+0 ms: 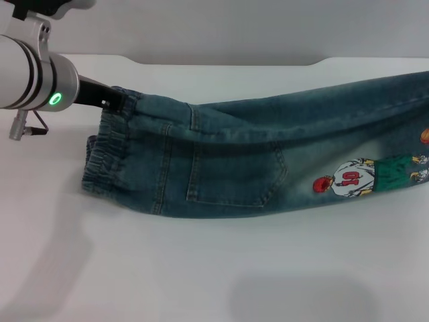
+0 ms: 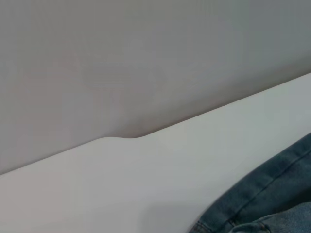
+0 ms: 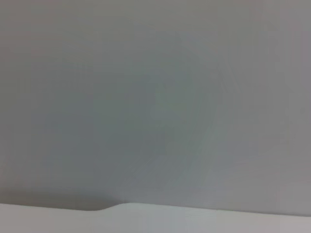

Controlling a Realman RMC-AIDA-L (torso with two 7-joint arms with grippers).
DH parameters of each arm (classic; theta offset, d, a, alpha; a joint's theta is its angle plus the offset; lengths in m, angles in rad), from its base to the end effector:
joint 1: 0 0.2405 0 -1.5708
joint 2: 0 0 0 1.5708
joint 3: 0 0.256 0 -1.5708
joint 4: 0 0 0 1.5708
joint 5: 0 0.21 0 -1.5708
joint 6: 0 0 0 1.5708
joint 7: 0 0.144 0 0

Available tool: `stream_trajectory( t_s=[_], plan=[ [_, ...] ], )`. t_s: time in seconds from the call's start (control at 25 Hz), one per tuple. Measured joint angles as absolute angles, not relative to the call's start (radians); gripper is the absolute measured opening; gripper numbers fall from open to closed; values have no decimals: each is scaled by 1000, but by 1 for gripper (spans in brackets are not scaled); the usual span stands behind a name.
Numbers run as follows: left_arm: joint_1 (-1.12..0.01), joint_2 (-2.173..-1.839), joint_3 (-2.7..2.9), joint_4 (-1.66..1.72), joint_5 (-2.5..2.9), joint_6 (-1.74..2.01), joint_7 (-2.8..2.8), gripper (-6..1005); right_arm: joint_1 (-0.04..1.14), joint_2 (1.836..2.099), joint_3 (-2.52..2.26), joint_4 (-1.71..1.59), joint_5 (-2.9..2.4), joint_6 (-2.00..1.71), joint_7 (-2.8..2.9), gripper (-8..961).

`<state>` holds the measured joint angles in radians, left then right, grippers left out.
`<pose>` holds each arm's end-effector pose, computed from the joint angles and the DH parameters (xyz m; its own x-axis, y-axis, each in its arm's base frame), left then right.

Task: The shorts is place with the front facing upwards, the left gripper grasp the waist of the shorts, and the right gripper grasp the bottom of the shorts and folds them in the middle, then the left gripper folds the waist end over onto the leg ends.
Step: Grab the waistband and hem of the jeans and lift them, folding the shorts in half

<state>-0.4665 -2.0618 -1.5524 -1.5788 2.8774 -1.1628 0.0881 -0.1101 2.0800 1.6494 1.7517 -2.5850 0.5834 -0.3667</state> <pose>-0.1635 0.3818 0.0259 0.7336 0.6509 0.1955 0.5407 -0.3847 -0.7481 0.2580 0.3127 0.0990 0.7038 -0.4231 -0.5706 -0.6593 -0.0900 -0.7465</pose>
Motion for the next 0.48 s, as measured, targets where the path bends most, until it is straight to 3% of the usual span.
stream_trajectory(
  t_s=[0.48],
  plan=[
    [-474,-2062,-1548,-1518,2844,-1045,88,42,-80,2077,1645,1582,-2587,327,-384,84]
  ],
)
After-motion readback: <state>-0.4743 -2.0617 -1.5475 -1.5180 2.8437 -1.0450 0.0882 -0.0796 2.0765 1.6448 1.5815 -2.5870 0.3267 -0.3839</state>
